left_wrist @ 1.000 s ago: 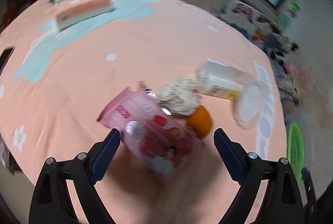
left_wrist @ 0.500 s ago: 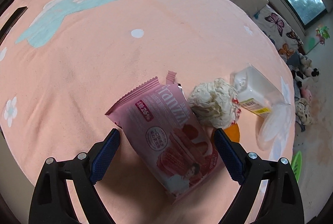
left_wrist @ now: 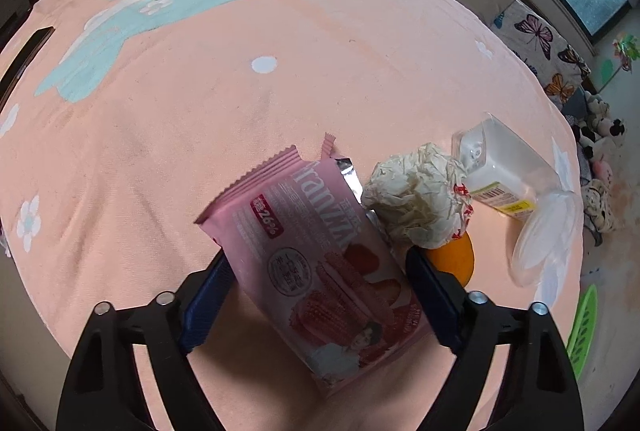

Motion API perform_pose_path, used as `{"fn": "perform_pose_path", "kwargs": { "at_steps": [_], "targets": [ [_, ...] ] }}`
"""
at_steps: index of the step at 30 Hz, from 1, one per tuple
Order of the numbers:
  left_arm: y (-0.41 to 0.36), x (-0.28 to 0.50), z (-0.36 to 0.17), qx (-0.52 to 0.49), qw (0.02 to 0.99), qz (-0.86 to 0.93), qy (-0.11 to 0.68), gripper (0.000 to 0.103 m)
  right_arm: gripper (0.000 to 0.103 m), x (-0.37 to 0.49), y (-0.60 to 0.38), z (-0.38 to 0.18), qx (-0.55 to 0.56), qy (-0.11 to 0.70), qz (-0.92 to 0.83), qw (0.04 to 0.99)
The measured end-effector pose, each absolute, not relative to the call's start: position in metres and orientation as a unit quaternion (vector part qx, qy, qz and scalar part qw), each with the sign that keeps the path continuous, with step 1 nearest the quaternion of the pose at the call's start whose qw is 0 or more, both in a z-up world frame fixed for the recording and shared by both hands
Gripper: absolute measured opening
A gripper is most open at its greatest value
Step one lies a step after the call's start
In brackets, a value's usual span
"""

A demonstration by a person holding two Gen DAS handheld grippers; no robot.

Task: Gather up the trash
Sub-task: 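Grasp the pink wafer wrapper with the left tool while the right tool grasps the clear plastic tray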

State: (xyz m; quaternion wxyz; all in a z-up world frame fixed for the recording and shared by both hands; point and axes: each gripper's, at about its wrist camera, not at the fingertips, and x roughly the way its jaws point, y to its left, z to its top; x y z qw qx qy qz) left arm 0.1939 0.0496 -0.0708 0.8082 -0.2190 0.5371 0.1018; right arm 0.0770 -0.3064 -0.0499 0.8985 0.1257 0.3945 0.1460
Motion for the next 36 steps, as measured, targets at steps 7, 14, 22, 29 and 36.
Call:
{"fn": "perform_pose_path", "kwargs": {
  "at_steps": [7,14,22,29,36],
  "targets": [
    [0.054,0.181,-0.068,-0.211,0.817,0.070,0.532,0.071,0.079,0.082,-0.283,-0.057,0.126,0.421,0.139,0.888],
    [0.058,0.168,-0.064,-0.184,0.829,0.032,0.527,0.064,0.077,0.097,-0.265,-0.069,0.132,0.456,0.099,0.875],
    [0.064,0.163,-0.063,-0.163,0.834,0.011,0.527,0.064,0.072,0.108,-0.251,-0.070,0.102,0.464,0.050,0.879],
    [0.065,0.165,-0.068,-0.173,0.828,0.014,0.533,0.066,0.060,0.107,-0.246,-0.068,0.083,0.462,0.057,0.881],
    [0.057,0.168,-0.068,-0.158,0.831,0.007,0.533,0.066,0.055,0.098,-0.248,-0.065,0.081,0.455,0.077,0.884]
  ]
}}
